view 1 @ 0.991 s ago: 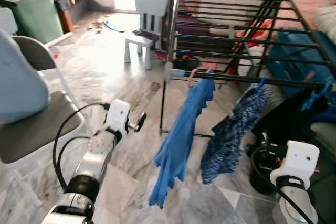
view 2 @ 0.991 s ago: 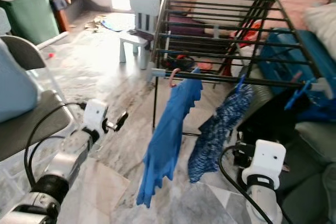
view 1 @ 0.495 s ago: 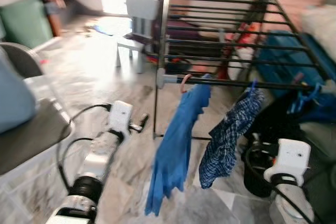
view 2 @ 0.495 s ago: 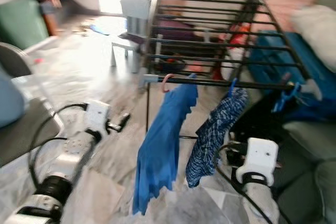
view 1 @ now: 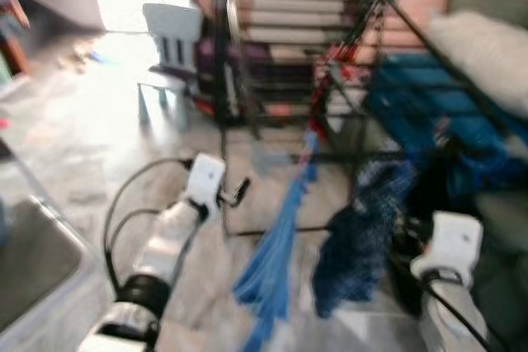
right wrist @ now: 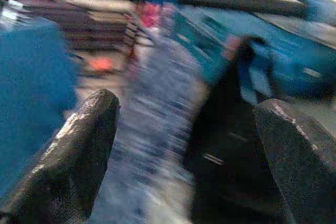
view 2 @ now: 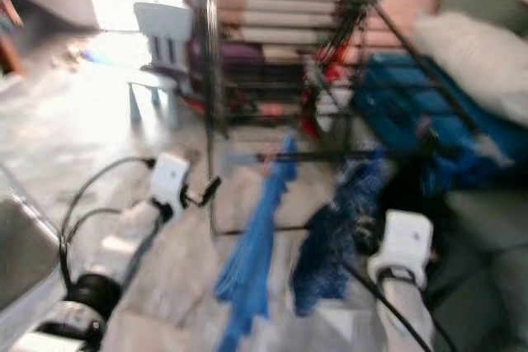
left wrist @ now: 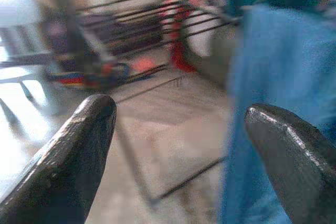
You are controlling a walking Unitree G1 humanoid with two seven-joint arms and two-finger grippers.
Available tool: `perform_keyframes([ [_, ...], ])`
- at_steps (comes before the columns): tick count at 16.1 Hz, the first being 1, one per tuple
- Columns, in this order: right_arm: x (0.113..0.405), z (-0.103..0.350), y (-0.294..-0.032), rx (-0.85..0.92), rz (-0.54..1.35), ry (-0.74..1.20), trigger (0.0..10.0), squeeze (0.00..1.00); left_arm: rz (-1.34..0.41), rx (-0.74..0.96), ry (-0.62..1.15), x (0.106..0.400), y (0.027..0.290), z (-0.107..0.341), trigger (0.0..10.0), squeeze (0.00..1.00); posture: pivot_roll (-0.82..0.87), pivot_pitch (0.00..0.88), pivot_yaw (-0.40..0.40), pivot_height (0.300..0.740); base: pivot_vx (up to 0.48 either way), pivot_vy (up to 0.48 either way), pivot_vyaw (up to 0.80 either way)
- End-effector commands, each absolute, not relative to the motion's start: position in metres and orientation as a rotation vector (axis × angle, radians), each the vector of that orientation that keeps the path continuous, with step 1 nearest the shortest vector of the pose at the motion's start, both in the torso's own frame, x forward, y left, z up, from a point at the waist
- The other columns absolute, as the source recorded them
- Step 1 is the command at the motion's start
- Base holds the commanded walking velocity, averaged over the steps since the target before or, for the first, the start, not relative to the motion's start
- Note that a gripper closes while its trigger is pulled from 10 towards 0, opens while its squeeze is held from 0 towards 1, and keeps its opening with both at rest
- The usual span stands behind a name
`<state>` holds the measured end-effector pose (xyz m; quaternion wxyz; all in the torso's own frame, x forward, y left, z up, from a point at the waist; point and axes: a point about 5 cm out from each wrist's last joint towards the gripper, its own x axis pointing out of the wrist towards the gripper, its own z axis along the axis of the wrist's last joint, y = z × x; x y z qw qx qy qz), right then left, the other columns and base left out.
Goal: Hang hanger
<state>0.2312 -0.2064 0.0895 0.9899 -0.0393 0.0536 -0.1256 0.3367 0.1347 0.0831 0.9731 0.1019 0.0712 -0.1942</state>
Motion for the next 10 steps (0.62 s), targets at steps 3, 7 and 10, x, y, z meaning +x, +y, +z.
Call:
perform_keyframes([
  [3,0.239,0.093,-0.204,-0.074,-0.253,0.086,10.0,0.0,-0.409,0.274,0.1,0.338,0.137,0.091,10.0,0.0,0.02,0.0,-0.033,0.74,0.0,0.0,-0.35],
  [7,0.239,0.092,-0.208,-0.057,-0.311,0.057,10.0,0.0,-0.444,0.329,0.061,0.34,0.13,0.096,10.0,0.0,0.05,0.0,0.017,0.74,0.0,0.0,-0.13],
  [10,0.232,0.085,-0.214,-0.043,-0.376,0.074,10.0,0.0,-0.485,0.337,0.049,0.343,0.126,0.1,10.0,0.0,0.04,0.0,0.045,0.74,0.0,0.0,0.0],
])
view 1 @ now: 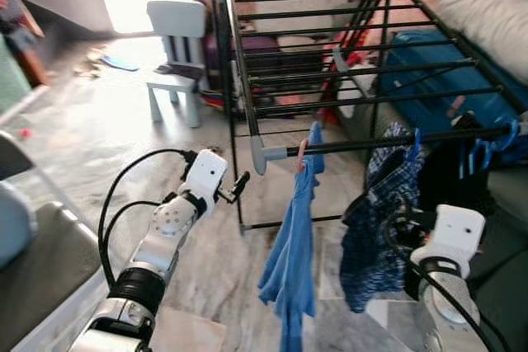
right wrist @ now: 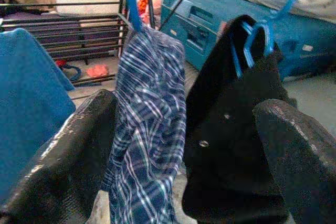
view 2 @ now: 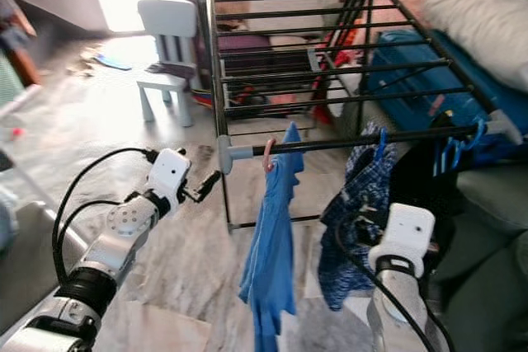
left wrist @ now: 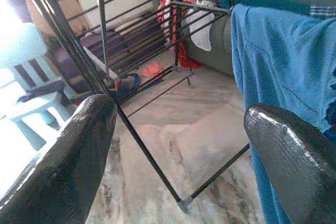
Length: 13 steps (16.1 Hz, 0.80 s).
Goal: Hang hanger
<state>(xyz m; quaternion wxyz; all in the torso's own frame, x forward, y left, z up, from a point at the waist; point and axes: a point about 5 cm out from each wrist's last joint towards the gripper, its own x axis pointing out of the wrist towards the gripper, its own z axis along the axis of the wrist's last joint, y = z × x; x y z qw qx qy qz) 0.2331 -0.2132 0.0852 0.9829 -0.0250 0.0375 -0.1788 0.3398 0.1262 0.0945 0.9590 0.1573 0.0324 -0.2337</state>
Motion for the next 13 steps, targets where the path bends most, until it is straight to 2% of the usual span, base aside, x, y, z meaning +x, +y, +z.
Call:
perform_keyframes([
  [1,0.23,0.083,-0.215,-0.041,-0.383,0.078,10.0,0.0,-0.491,0.342,0.048,0.344,0.125,0.1,10.0,0.0,0.03,0.0,0.049,0.74,0.0,0.0,0.0],
  [5,0.225,0.08,-0.219,-0.05,-0.38,0.111,10.0,0.0,-0.487,0.297,0.081,0.346,0.125,0.097,10.0,0.0,0.01,0.0,0.03,0.74,0.0,0.0,0.0],
  [10,0.269,0.076,-0.233,-0.077,-0.278,0.263,10.0,0.0,-0.5,0.26,0.096,0.341,0.121,0.091,10.0,0.0,0.04,0.0,-0.009,0.74,0.0,0.0,0.0],
  [13,0.291,0.071,-0.229,-0.068,-0.181,0.337,10.0,0.0,-0.519,0.26,0.142,0.336,0.123,0.084,10.0,0.0,0.05,0.0,-0.029,0.74,0.0,0.0,0.0],
])
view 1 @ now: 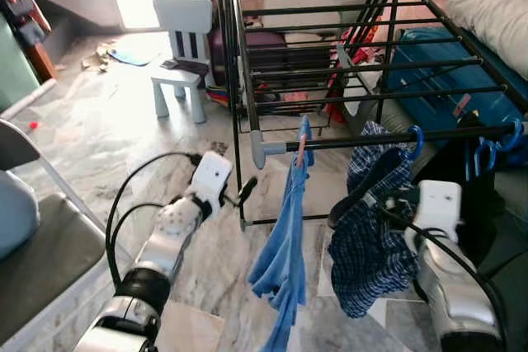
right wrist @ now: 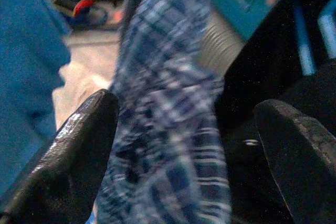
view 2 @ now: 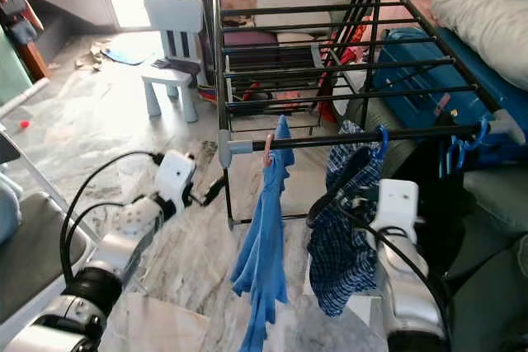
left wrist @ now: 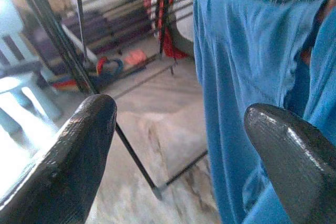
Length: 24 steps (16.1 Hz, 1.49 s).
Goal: Hang hanger
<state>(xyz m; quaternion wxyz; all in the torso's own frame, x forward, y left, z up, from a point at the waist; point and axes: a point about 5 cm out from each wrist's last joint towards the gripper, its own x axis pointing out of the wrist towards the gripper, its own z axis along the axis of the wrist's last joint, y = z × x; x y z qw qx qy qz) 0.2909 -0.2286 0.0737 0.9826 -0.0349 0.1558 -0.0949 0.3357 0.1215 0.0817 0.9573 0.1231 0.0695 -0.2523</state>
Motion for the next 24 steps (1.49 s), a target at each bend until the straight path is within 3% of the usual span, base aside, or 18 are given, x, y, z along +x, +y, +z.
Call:
perform_keyframes([
  [1,0.296,0.069,-0.23,-0.073,-0.163,0.357,10.0,0.0,-0.53,0.26,0.149,0.334,0.123,0.082,10.0,0.0,0.06,0.0,-0.035,0.74,0.0,0.0,0.0],
  [3,0.303,0.066,-0.232,-0.048,-0.138,0.376,10.0,0.0,-0.536,0.255,0.157,0.331,0.125,0.081,10.0,0.0,0.07,0.0,-0.042,0.74,0.0,0.0,0.0],
  [4,0.305,0.063,-0.236,-0.051,-0.135,0.401,2.8,0.0,-0.538,0.256,0.161,0.33,0.125,0.079,10.0,0.0,0.08,0.0,-0.048,0.74,0.0,0.0,0.0],
  [5,0.309,0.062,-0.241,-0.06,-0.143,0.413,0.0,0.0,-0.539,0.258,0.164,0.328,0.125,0.079,10.0,0.0,0.08,0.0,-0.051,0.74,0.0,0.0,0.0],
  [24,0.312,0.061,-0.256,-0.098,-0.208,0.358,0.0,0.0,-0.563,0.243,0.174,0.321,0.117,0.078,10.0,0.0,0.08,0.0,-0.06,0.74,0.0,0.0,0.0],
])
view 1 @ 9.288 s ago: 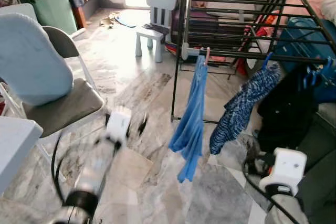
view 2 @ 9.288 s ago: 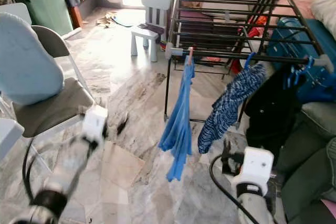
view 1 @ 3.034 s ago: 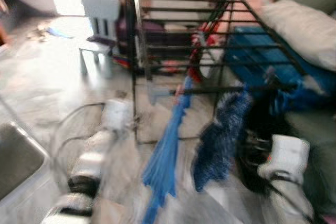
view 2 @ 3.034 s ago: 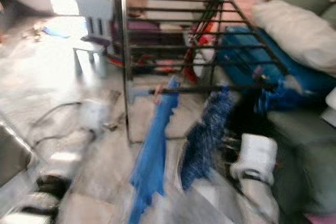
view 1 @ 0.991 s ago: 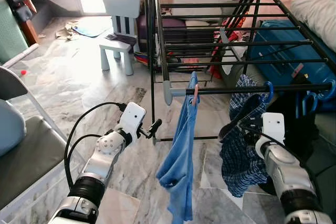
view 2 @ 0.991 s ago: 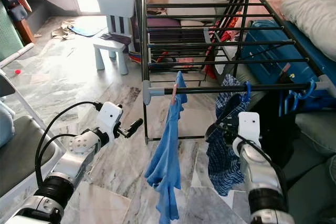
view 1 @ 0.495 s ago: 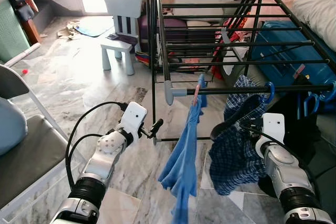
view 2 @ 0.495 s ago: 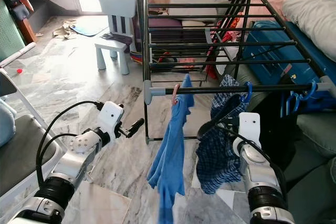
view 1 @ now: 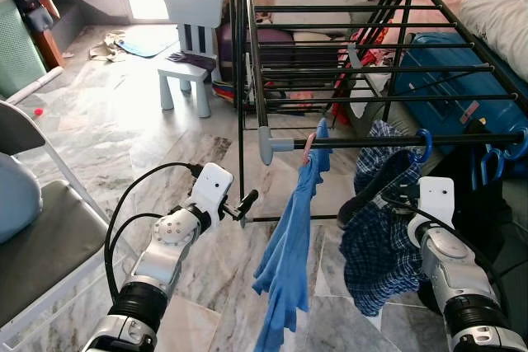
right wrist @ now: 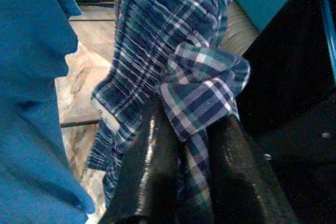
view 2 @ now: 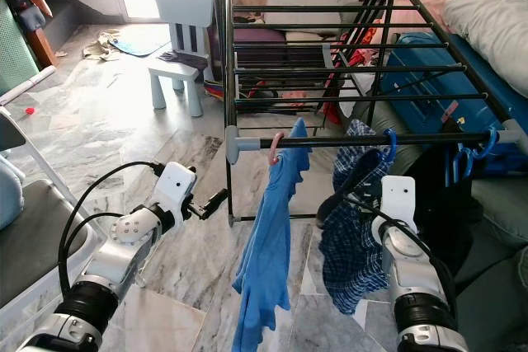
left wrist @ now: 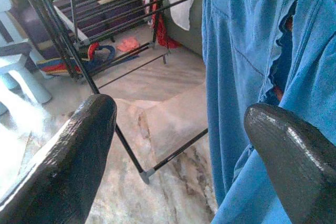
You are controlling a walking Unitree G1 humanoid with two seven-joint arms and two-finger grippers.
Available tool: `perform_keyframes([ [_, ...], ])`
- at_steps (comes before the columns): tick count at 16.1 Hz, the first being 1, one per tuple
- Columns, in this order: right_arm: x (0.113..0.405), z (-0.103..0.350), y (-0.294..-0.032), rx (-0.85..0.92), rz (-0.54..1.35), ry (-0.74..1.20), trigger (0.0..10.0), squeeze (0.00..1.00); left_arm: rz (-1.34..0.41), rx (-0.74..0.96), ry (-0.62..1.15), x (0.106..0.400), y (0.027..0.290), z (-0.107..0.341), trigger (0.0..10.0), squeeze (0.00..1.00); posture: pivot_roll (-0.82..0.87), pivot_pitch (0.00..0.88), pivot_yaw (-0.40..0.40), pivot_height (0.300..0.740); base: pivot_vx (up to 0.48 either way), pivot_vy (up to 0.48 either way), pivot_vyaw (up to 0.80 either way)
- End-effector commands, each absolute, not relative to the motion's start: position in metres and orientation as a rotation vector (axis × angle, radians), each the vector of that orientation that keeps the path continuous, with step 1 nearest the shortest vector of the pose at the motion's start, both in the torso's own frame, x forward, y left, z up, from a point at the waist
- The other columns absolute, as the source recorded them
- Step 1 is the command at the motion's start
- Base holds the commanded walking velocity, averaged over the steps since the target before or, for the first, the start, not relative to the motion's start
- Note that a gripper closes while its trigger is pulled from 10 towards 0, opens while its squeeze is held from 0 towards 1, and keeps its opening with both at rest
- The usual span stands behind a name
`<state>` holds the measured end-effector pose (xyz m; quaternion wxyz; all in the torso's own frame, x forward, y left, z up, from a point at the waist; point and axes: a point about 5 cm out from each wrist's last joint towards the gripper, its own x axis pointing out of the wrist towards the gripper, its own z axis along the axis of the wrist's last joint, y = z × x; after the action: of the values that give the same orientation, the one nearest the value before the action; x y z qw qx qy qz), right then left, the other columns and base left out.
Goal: Hang hanger
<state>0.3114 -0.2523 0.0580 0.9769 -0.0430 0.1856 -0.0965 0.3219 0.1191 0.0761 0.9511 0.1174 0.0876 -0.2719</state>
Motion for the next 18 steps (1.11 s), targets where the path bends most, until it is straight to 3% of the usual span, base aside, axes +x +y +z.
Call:
perform_keyframes([
  [1,0.312,0.062,-0.255,-0.101,-0.208,0.347,0.0,0.0,-0.563,0.243,0.174,0.321,0.117,0.078,10.0,0.0,0.08,0.0,-0.06,0.74,0.0,0.0,0.0],
  [12,0.298,0.097,-0.239,-0.147,-0.193,0.071,0.0,0.0,-0.522,0.224,0.108,0.32,0.111,0.083,10.0,0.0,0.07,0.0,-0.08,0.74,0.0,0.0,0.0],
  [13,0.289,0.103,-0.234,-0.136,-0.2,0.019,0.6,0.0,-0.503,0.217,0.089,0.32,0.111,0.085,10.0,0.0,0.07,0.0,-0.086,0.74,0.0,0.0,0.0],
  [14,0.28,0.104,-0.231,-0.124,-0.214,0.005,2.0,0.0,-0.487,0.219,0.082,0.321,0.111,0.086,10.0,0.0,0.07,0.0,-0.094,0.74,0.0,0.0,0.0],
  [15,0.27,0.104,-0.228,-0.109,-0.221,-0.007,10.0,0.0,-0.485,0.219,0.073,0.321,0.11,0.087,10.0,0.0,0.08,0.0,-0.102,0.74,0.0,0.0,0.0],
  [18,0.243,0.099,-0.217,-0.049,-0.26,-0.023,10.0,0.0,-0.495,0.223,0.06,0.322,0.107,0.088,10.0,0.0,0.09,0.0,-0.117,0.74,0.0,0.0,0.0],
])
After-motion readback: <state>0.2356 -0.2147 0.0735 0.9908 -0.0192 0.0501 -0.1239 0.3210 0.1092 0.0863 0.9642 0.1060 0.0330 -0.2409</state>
